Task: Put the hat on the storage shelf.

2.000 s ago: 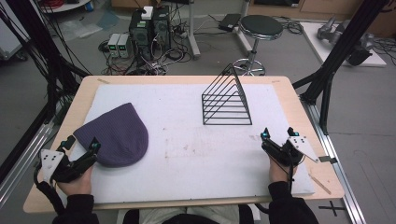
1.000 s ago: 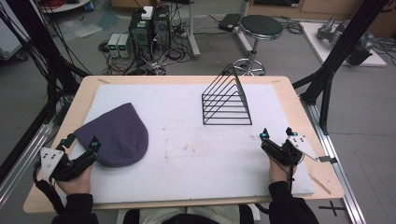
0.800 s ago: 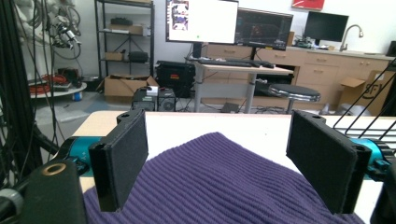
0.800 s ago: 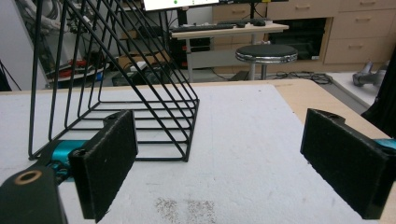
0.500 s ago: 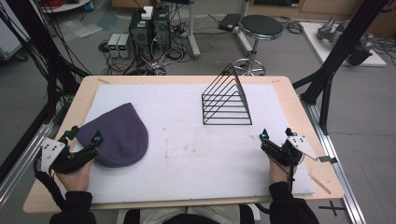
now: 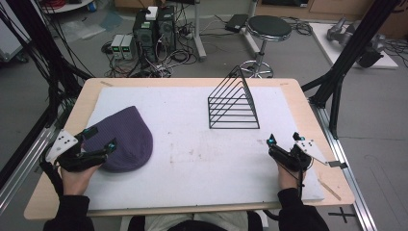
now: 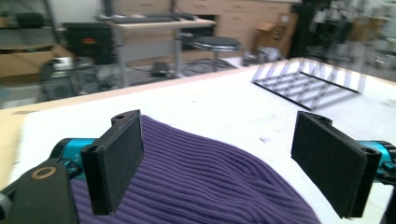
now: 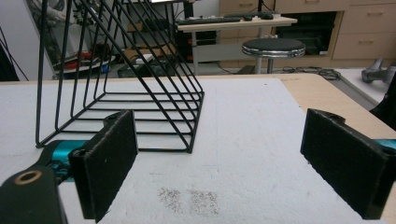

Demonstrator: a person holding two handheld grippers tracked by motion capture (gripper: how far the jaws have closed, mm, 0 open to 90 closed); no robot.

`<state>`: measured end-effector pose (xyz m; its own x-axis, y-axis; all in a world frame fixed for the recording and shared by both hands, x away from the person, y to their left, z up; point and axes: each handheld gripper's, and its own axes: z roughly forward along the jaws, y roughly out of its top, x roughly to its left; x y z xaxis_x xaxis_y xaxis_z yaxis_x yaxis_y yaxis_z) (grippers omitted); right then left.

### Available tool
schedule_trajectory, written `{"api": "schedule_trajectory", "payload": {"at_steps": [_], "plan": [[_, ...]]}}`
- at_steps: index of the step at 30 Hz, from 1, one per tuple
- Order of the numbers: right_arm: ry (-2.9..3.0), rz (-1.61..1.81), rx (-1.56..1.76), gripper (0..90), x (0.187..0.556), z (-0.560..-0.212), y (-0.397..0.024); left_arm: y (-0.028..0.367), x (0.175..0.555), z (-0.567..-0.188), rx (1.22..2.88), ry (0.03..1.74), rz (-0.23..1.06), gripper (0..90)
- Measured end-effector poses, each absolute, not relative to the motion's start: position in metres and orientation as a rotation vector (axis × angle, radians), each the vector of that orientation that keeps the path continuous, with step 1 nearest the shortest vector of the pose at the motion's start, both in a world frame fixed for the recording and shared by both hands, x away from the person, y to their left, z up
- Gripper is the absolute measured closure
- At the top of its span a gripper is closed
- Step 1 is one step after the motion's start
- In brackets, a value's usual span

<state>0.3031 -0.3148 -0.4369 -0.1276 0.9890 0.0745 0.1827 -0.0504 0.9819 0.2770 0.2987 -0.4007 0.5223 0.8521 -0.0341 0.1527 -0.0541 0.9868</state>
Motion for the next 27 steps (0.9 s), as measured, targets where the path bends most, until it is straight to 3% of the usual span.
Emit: {"api": "schedule_trajectory", "payload": {"at_steps": [27], "plan": [[1.467,1.27,1.282,10.3,0.306,-0.438,-0.312,0.295,0.285,-0.422,1.878,0.791,0.492,17.4]]}}
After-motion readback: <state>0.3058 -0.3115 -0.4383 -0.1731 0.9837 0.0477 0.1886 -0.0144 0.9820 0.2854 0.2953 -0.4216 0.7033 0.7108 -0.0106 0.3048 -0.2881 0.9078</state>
